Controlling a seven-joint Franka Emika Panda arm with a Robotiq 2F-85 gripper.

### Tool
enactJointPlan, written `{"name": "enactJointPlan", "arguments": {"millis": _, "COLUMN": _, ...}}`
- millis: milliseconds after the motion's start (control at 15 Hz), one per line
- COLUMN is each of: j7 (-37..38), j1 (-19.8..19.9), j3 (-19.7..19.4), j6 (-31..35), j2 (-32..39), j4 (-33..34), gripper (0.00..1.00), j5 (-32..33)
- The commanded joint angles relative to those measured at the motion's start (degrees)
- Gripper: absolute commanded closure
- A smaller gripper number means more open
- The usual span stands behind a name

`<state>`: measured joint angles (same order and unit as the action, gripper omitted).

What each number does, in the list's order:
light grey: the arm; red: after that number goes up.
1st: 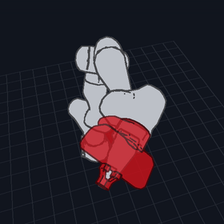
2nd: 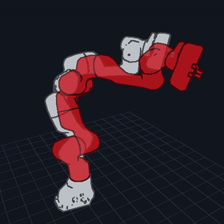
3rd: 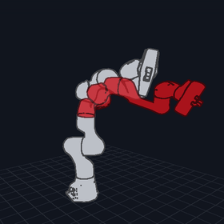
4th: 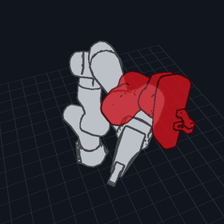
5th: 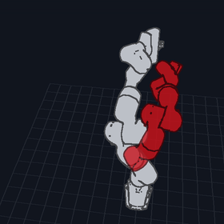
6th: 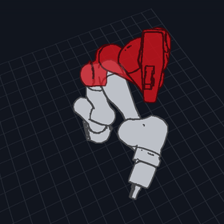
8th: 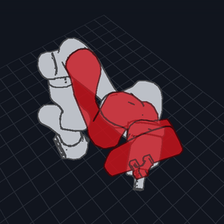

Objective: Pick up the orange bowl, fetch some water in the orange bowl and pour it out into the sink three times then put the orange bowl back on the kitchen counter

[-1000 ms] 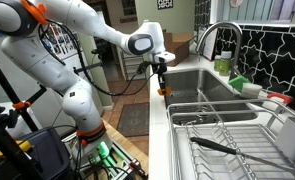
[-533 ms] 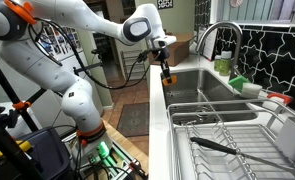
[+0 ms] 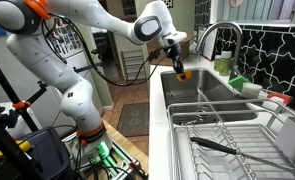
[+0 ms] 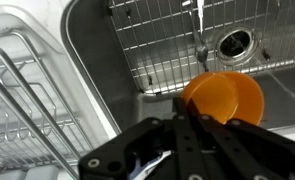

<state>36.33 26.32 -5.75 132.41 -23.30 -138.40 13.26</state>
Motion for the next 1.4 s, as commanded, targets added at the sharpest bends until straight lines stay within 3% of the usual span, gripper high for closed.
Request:
{"name": "enactJointPlan", "arguments": {"millis": 0, "j7": 3.6, "j1": -1.4, "j3": -1.5, "j6": 3.2, "j2": 11.9, "j4": 8.9, "gripper": 0.99, "j5": -2.2}}
{"name": "enactJointPlan", "arguments": {"millis": 467, "j7": -1.0, "j1": -7.1, "j3": -4.5, "j6": 3.1, "j2": 22.7, "j4": 19.0, "gripper": 0.99, "j5": -11.8}}
{"name": "enactJointPlan", "arguments": {"millis": 800, "j7": -5.0, "j1": -9.4, "j3": -5.3, "j6": 6.5, "j2": 25.0, "j4": 21.1, "gripper": 0.99, "j5": -18.5}}
{"name": "enactJointPlan", "arguments": {"millis": 1333, "j7": -8.5, "j1": -10.3, "j3": -6.1, "j6": 9.5, "j2": 27.0, "j4": 22.3, "gripper": 0.99, "j5": -23.6}}
